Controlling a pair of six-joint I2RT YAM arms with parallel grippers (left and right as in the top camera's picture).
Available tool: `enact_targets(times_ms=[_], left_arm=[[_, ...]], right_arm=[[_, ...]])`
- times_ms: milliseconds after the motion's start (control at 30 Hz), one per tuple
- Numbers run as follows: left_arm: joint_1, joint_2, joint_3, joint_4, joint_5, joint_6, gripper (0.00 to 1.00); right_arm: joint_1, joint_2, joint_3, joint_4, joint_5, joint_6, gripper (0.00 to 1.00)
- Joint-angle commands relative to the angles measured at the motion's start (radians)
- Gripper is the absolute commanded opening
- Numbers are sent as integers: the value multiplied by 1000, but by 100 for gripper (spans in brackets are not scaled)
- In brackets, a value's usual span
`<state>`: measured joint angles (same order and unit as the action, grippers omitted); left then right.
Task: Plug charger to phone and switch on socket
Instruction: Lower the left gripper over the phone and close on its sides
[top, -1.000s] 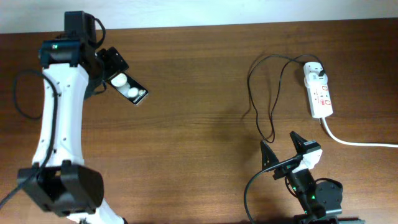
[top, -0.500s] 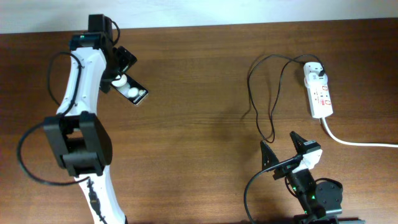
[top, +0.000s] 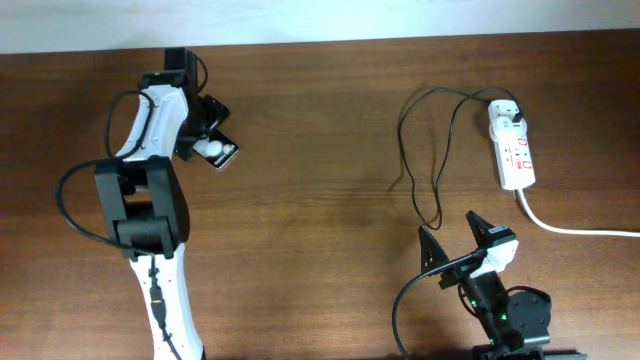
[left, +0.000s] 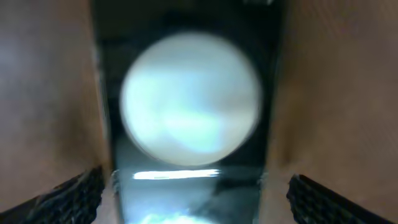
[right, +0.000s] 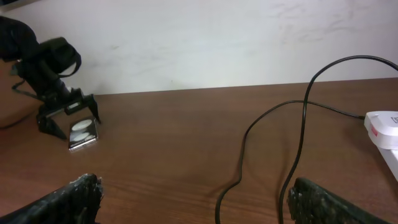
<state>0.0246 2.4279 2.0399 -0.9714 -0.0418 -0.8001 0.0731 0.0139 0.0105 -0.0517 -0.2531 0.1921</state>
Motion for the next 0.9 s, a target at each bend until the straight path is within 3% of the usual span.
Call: enact_targets(times_ms=[0,100,167,233,300,433,533,567,867], left_arm=[[5,48,10,14,-1,72,99],[5,73,10,13,1,72,98],[5,76,10,2,0,72,88],[5,76,10,-6,0,72,86],[4,76,9,-17,0,72,73],[3,76,9,-69,1,88,70],[3,76,9,-100,1,121,73],[3,76,10,-103,1,121,97],[5,76,40,-116,54,120,99]], right_arm=[[5,-7,-5,-4,-9,8,99],[5,-7,-5,-4,-9,8,99],[5,-7,-5,-4,-9,8,99],[5,-7,-5,-4,-9,8,99],[5,-7,-5,-5,-9,8,99],[5,-7,-5,-4,-8,8,99],[5,-7,-5,-4,-9,8,99],[5,-7,-5,-4,-9,8,99],[5,-7,-5,-4,-9,8,99]])
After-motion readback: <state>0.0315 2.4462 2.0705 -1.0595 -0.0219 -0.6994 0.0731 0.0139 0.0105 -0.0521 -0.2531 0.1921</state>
